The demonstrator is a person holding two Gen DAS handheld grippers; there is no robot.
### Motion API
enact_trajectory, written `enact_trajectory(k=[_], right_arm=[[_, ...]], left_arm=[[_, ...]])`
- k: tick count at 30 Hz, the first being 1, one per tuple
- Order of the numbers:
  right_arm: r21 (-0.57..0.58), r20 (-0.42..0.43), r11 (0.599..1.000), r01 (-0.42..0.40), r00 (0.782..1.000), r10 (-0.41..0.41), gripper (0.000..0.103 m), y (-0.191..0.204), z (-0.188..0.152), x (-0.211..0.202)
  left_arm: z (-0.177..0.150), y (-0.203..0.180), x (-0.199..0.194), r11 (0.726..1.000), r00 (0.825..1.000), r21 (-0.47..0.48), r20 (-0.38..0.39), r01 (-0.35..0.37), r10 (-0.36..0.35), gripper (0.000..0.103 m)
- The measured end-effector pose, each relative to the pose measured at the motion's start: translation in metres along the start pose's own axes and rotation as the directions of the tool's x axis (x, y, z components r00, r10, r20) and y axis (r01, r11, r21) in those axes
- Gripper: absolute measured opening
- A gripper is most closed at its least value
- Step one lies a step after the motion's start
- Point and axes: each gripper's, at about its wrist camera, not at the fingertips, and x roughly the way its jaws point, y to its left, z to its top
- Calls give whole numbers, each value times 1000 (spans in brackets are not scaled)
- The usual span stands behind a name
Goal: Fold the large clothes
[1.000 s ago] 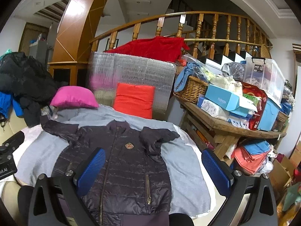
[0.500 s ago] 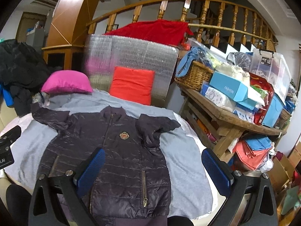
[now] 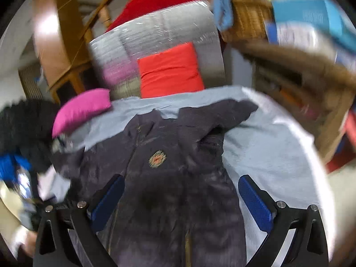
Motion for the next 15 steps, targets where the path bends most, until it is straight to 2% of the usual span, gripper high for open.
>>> enact_trajectory(k=[1,3,5,8,12,13,15], right_arm=[[39,-10,999,-7,1000,7,103,-13,4,12],[202,-26,977,-63,997,69,103,-56,14,46],[344,-23,930,-131,989,148,103,-89,26,80],[439,-45,878,-192,971,235,103,-114,48,126],[624,-21,744,-238,947,320,103,-150,72,198],[649,-24,724,-233,945,326,103,-155,73,208],[731,-33,654,-193,948,316,101,-170,73,240]], left_arm=[[0,-1,11,1000,1000,-2,-11,-12,12,103],[1,-3,26,1000,999,-19,-40,-14,13,103],[5,-10,38,1000,997,-19,-70,16,-17,103],[2,-18,51,1000,995,0,-101,19,-19,103],[-7,-19,48,1000,999,-20,-50,20,-21,103],[-11,-16,46,1000,999,-21,-46,18,-19,103],[-16,-14,46,999,999,-33,-35,25,-26,103]])
